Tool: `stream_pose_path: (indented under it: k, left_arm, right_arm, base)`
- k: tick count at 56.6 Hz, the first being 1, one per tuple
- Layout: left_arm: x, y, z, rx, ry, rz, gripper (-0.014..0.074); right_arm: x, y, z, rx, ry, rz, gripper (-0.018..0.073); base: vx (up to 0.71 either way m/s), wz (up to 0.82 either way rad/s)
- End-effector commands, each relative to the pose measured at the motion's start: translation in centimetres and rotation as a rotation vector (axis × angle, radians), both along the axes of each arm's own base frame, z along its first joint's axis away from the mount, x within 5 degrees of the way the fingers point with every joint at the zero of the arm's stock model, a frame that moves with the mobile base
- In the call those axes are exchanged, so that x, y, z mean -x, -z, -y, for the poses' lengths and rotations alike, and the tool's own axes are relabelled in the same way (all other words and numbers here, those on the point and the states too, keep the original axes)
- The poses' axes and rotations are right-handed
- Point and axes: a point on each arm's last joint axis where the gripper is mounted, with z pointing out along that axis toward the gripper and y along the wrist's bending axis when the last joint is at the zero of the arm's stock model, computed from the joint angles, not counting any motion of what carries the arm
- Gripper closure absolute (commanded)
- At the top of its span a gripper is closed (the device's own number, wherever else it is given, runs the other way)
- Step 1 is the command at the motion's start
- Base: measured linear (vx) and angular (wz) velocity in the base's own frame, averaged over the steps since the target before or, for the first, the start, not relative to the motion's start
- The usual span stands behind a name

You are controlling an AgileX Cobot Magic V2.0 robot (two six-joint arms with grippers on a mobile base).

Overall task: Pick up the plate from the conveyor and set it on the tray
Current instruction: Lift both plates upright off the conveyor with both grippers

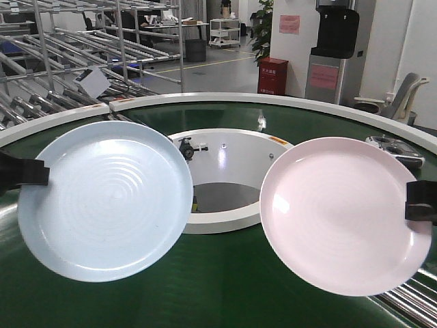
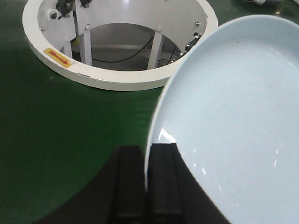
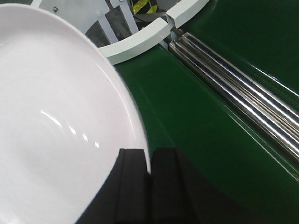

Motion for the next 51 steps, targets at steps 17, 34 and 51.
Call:
stream_pose_path:
  k: [17, 34, 51]
  left_arm:
    - [4.2, -0.6, -0.6, 0.101, -0.05, 0.158, 0.0602]
    - [4.3, -0.8, -0.7, 0.105, -0.054, 0.177, 0.0602]
    - [4.3, -0.8, -0.7, 0.105, -0.054, 0.175, 0.0602]
  right_arm:
    - [2.9, -1.7, -0.2, -0.057, 0.019, 0.167, 0.0572]
    - [2.7, -2.3, 0.0, -0.07, 0.047, 0.232, 0.0572]
    - [2.7, -2.3, 0.0, -0.07, 0.047, 0.231, 0.0572]
  base:
    - [0.0, 0.0]
    - [0.0, 0.0]
    - [0.0, 0.0]
